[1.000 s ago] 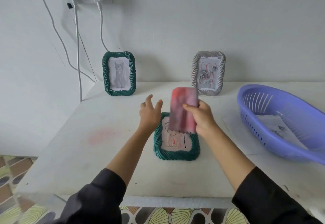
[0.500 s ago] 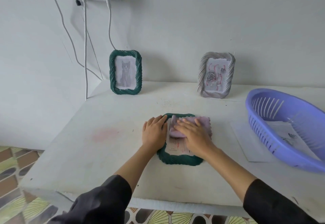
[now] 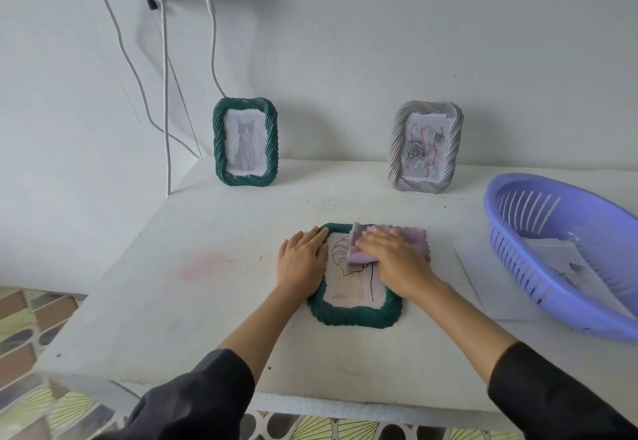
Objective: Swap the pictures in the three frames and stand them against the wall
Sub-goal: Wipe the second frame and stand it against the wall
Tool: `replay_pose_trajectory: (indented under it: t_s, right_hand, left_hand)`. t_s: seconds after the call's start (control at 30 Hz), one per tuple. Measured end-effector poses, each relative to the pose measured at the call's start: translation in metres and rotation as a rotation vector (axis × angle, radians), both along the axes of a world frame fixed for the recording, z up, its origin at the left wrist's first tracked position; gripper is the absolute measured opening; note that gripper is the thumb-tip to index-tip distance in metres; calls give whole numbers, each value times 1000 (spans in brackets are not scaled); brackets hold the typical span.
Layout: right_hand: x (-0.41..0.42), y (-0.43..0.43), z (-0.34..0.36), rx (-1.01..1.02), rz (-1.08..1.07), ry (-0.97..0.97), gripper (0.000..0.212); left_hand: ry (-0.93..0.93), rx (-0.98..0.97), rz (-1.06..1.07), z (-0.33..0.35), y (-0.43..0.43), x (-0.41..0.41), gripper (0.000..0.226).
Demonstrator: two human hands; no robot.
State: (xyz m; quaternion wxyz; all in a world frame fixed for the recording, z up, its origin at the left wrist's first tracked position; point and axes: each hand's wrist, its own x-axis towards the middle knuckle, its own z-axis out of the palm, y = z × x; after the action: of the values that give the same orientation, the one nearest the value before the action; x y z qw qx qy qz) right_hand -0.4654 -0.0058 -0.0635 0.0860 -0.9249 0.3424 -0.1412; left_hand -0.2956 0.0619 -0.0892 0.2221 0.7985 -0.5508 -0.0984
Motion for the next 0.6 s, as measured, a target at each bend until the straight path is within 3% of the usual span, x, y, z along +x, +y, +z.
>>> replay_pose_trajectory:
  t_s: [0.1, 0.17, 0.23, 0.3, 0.43, 0.6]
  right_hand:
    - [-18, 16, -2, 57, 206, 57, 54]
    - [-43, 23, -1, -39, 312, 96, 58]
    - [-56, 17, 4, -138, 303, 117, 61]
    - [-52, 4, 10, -92, 197, 144, 66]
    - [-15, -13, 13, -34, 32, 4, 59]
    - [-18, 23, 3, 90, 338, 54, 48]
  left_hand:
    - [4, -13, 6, -1, -1, 1, 43]
    - [8, -12, 9, -1, -1, 0, 43]
    - [10, -12, 6, -2, -1, 1, 43]
    - [12, -12, 3, -2, -1, 1, 44]
    - [14, -2, 5, -2, -1, 1, 44]
    - [16, -5, 11, -4, -2, 2, 43]
